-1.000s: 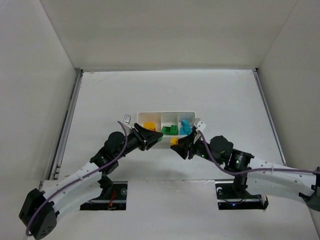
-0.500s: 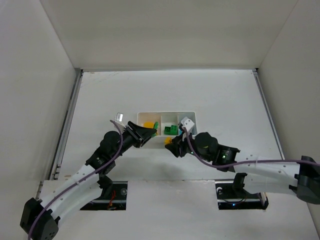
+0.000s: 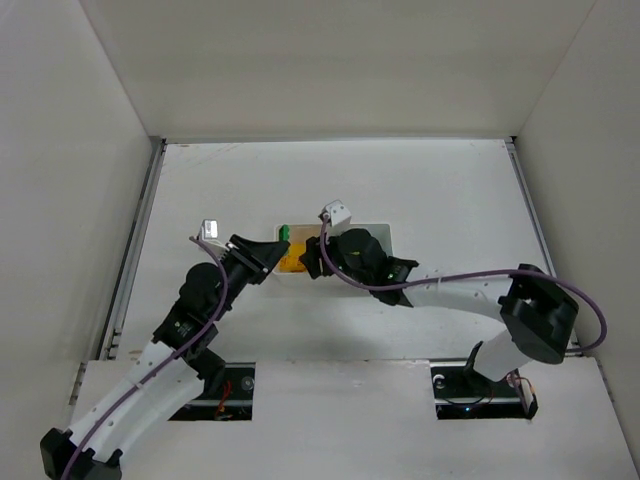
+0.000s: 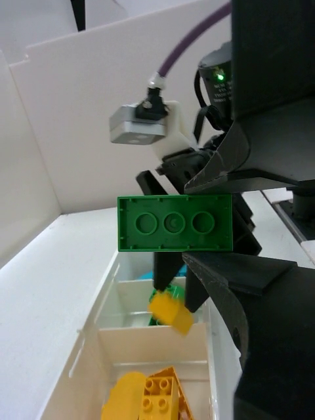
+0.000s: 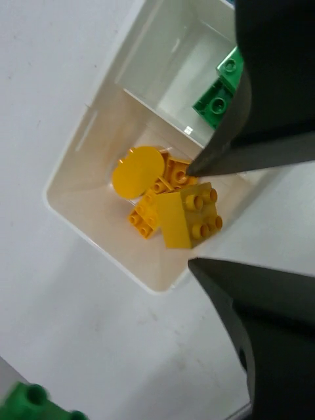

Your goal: Sort the legos into containers by color

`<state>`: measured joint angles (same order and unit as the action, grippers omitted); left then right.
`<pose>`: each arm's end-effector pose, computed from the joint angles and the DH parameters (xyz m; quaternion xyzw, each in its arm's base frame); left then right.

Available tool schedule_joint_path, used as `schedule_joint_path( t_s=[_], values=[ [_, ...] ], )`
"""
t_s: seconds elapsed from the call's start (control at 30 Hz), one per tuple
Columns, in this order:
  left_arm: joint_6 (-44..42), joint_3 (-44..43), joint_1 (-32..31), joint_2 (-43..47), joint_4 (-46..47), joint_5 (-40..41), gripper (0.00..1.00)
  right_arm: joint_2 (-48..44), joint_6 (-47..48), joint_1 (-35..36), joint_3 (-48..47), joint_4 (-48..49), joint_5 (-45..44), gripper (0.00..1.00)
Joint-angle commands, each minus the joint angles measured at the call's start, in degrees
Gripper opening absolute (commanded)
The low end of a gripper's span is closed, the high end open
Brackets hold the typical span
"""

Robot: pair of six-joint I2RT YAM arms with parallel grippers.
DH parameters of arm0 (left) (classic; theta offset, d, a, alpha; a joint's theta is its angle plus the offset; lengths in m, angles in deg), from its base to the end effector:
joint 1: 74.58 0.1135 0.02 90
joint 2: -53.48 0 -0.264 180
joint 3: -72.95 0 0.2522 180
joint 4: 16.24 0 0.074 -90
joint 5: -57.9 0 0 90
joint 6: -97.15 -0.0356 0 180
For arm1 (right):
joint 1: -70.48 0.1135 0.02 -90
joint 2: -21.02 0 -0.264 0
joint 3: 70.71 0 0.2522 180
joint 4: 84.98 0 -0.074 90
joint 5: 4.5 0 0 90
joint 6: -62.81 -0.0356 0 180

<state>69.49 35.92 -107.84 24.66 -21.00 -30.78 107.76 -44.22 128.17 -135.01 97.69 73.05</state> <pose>0.1240 -0.0803 0.2834 -0.1802 0.6614 -0.5340 0.4949 0.1885 0.2836 0.2440 -0.2240 0.7842 0.2765 0.5083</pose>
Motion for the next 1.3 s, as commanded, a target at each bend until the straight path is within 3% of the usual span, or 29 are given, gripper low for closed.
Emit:
schedule_joint_path(
  t_s=[0.0, 0.1, 0.23, 0.3, 0.43, 0.53, 0.77, 1.13, 1.27],
  values=[
    [-1.5, -1.1, 0.7, 0.7, -1.2, 1.8, 0.22, 0.8, -0.5, -1.4, -4.6, 4.3, -2.3, 0.66],
    [-2.3, -1.5, 1.0, 0.2, -1.3, 1.9, 0.22, -1.4, -0.6, -2.1, -4.4, 5.0, -1.6, 0.71],
    [-2.8, -2.0, 0.3, -2.5, -0.5, 1.7, 0.22, -7.2, -0.5, -3.6, -0.4, 4.8, -3.6, 0.66],
    [-3.7, -2.5, -0.7, -4.1, 0.1, 1.8, 0.22, -11.4, -0.9, -4.5, 3.8, 5.1, -6.0, 0.56],
    [-6.7, -4.2, -4.5, -8.9, 1.8, 3.2, 0.21, -22.0, -3.8, -7.3, 13.9, 4.5, -13.0, 0.26],
    [-10.0, -7.2, -8.5, -15.0, 3.0, 4.9, 0.21, -29.1, -6.9, -10.2, 20.1, 3.4, -16.4, 0.21],
    [-18.1, -18.2, -15.2, -33.1, 2.3, 9.5, 0.22, -37.5, -13.3, -16.3, 28.6, 4.1, -16.1, 0.3],
    [-19.7, -27.4, -14.5, -49.9, 0.8, 10.0, 0.29, -39.1, -13.4, -16.0, 30.6, 6.4, -16.5, 0.56],
    [-20.0, -29.7, -14.2, -52.9, -0.6, 10.1, 0.39, -40.0, -13.5, -16.0, 30.9, 6.4, -16.5, 0.62]
  ],
)
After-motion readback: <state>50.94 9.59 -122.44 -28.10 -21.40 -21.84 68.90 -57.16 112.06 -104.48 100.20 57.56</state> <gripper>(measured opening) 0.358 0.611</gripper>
